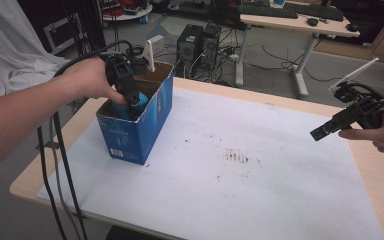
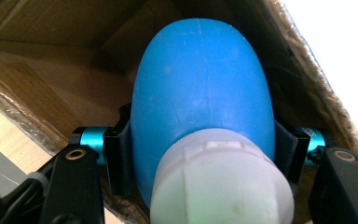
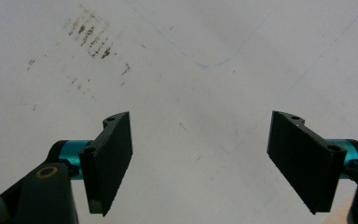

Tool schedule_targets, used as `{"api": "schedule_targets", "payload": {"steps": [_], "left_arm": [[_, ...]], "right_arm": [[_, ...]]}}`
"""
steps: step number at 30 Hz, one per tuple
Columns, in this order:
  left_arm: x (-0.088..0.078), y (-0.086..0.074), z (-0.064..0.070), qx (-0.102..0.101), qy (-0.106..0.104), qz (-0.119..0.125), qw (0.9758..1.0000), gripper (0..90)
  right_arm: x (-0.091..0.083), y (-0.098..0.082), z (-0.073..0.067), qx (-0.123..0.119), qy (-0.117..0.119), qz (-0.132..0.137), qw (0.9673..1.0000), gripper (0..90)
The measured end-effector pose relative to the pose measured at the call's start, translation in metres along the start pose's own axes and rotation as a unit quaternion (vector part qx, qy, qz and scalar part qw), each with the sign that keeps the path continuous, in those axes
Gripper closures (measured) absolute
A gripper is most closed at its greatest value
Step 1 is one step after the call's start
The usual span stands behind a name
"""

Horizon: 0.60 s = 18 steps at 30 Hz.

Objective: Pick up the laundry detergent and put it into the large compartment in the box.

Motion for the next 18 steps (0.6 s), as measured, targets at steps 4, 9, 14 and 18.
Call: {"api": "schedule_targets", "payload": {"steps": [4, 9, 14, 18], "left_arm": [[0.0018, 0.0001, 0.0007, 0.001, 0.002, -0.001, 1.0, 37.8], [0.0025, 0.0009, 0.0005, -0.002, 0.002, -0.002, 1.0, 37.8], [0.0029, 0.0014, 0.0005, -0.001, 0.002, -0.002, 1.0, 37.8], [0.0033, 0.002, 0.001, -0.001, 0.003, -0.003, 1.0, 37.7]], "right_arm": [[0.0003, -0.0004, 0.0003, 0.0, 0.0, -0.001, 1.0, 21.6], [0.0014, -0.0009, -0.0002, 0.001, 0.0, -0.003, 1.0, 21.6], [0.0018, -0.0019, 0.0, 0.001, 0.001, -0.003, 1.0, 21.6], [0.0012, -0.0023, 0.0006, 0.001, 0.001, -0.001, 1.0, 21.6]]}}
Point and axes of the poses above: each handheld gripper's, and its own axes: x roughly forward along the jaws, y roughly out of its top, z roughly to its right, the point moved 5 cm from there along x, roughly forward along the jaws, and after that the axes turned 6 degrees about z, right-handed, at the moved point
